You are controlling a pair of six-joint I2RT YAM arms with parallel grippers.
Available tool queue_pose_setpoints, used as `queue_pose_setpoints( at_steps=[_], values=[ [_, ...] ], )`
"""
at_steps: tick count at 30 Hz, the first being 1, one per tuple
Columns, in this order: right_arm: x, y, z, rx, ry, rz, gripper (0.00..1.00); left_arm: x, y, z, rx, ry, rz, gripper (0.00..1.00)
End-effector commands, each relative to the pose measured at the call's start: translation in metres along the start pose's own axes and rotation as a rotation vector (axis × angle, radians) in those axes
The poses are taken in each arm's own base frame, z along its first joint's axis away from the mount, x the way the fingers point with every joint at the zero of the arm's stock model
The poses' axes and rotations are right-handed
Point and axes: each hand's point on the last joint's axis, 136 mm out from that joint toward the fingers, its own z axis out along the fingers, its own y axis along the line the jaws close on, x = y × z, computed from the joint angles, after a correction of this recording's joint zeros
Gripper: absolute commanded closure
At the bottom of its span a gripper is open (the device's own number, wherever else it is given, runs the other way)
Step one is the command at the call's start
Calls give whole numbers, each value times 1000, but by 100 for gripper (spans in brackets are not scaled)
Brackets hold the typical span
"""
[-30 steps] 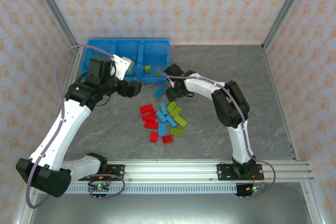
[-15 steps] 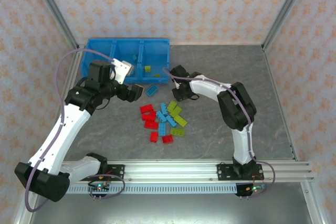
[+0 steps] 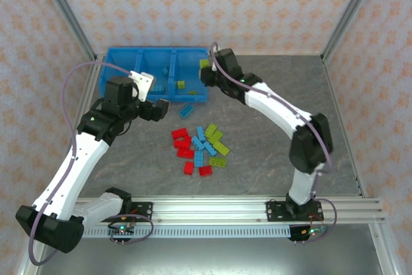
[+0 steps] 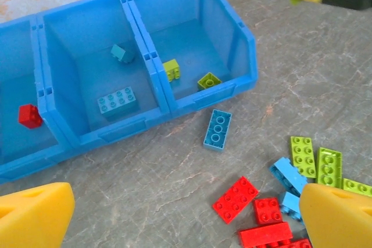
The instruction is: Sort the legos into containers by color
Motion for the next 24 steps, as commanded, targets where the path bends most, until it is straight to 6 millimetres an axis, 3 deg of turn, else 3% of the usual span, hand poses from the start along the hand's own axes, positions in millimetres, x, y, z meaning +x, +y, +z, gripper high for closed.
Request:
queue_pose_setpoints(
  at_steps=[1,6,9,11,17,21,24],
  values=[
    [15,-1,48,33,65,-2,76,8,6,11,-44,45,7,0],
    [26,0,100,63,143,-42,74,13,2,19,-20,71,10,0],
    [29,5,114,50,174,-44,65,17,5,23,-37,94,19,0],
    [25,12,113,30,185,-45,54,22,9,27,-60,121,30,0],
    [-1,32,79,-30,175,-60,51,31,7,36,-45,173,50,0],
    [-13,38,33,-44,191,-72,51,32,-2,41,4,194,33,0],
    [-4,34,-9,-48,215,-85,49,29,-10,47,20,228,-14,0]
  ],
)
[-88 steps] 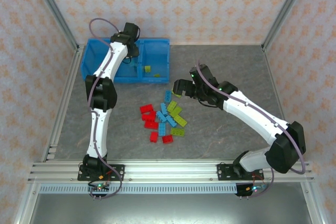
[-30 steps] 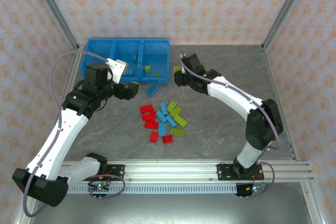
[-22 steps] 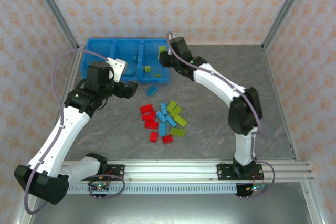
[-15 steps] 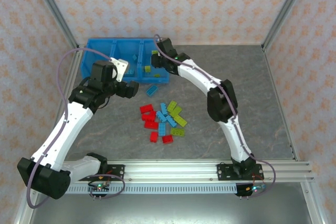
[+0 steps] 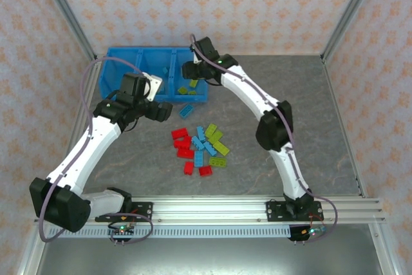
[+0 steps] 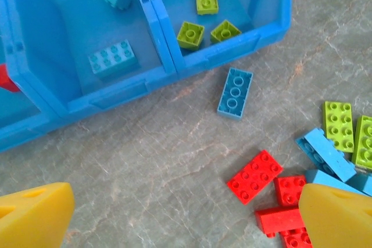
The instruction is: Sort the legos into containers by color
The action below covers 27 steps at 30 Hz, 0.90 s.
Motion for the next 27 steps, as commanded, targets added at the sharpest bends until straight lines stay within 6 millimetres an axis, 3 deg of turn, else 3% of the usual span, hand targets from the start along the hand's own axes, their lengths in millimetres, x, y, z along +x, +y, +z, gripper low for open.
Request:
queue_pose_setpoints(
  at_steps=[1,3,6,10,15,19,27],
  values=[
    [5,10,-79,-35,-20,-36,48,-7,-17,1,30,38,-20,1],
    [20,5,-110,-53,-61,-41,39,-8,-30,14,25,56,-22,2],
    [51,-15,-144,-23,-111,-37,25,-7,-44,49,52,75,-91,4],
    [86,-46,-173,54,-130,-9,11,1,-52,104,53,128,-108,5],
    [110,-59,-184,81,-92,21,8,10,-48,164,-12,204,-52,6],
    [113,-61,-184,87,-82,28,7,19,-41,199,-69,244,-9,10],
    [109,-60,-180,93,-70,27,7,30,-56,221,4,287,-7,47]
  ],
)
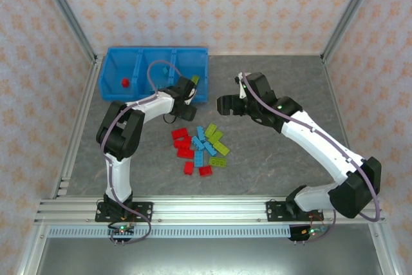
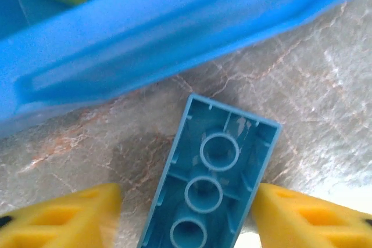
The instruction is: Sort the legos into containers by color
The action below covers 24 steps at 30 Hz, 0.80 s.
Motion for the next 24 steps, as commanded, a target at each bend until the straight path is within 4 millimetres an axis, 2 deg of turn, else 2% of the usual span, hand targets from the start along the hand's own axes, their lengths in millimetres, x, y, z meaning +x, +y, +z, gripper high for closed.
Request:
queue_pose_setpoints(
  at_steps=[1,5,8,12,15,17,19,21,24],
  values=[
    [-8,-3,0,24,-9,18,7,-10,-5,1,32,-20,12,51],
    [-9,0,3,17,-6,26,7,3,-17,-1,104,5,36,63],
    [-11,1,6,13,-7,37,7,12,-22,-11,141,10,45,69],
    [-12,2,10,15,1,46,8,13,-35,-51,240,-40,33,78],
    [-13,1,12,21,-1,51,8,-3,-31,-93,258,-169,-23,78],
    [-14,1,12,21,-5,53,8,-19,-12,-123,183,-273,-84,78],
    [-15,1,12,20,-9,56,8,-37,28,-150,45,-359,-198,76],
    [-14,1,13,20,-8,57,7,-49,72,-165,-62,-394,-337,76],
    [-12,1,13,21,-4,60,7,-61,134,-170,-149,-405,-546,76]
  ],
)
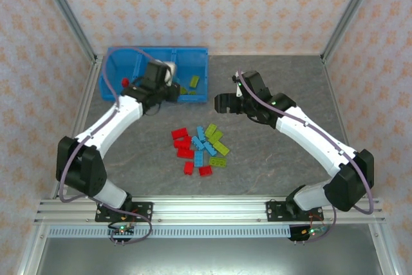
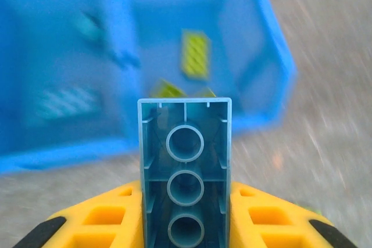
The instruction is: Sort the legos into containers by color
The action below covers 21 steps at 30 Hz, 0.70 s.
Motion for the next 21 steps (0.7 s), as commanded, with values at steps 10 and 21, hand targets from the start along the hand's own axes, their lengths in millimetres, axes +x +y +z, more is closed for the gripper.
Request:
queue_pose_setpoints(
  at_steps=[10,21],
  values=[
    [-7,-3,-12,14,-36,37,8,-58,103,100,-221,130,-287,76],
    [-6,-6,-14,23,-46,51,7,-71,88,89,-79,120,-356,48]
  ],
)
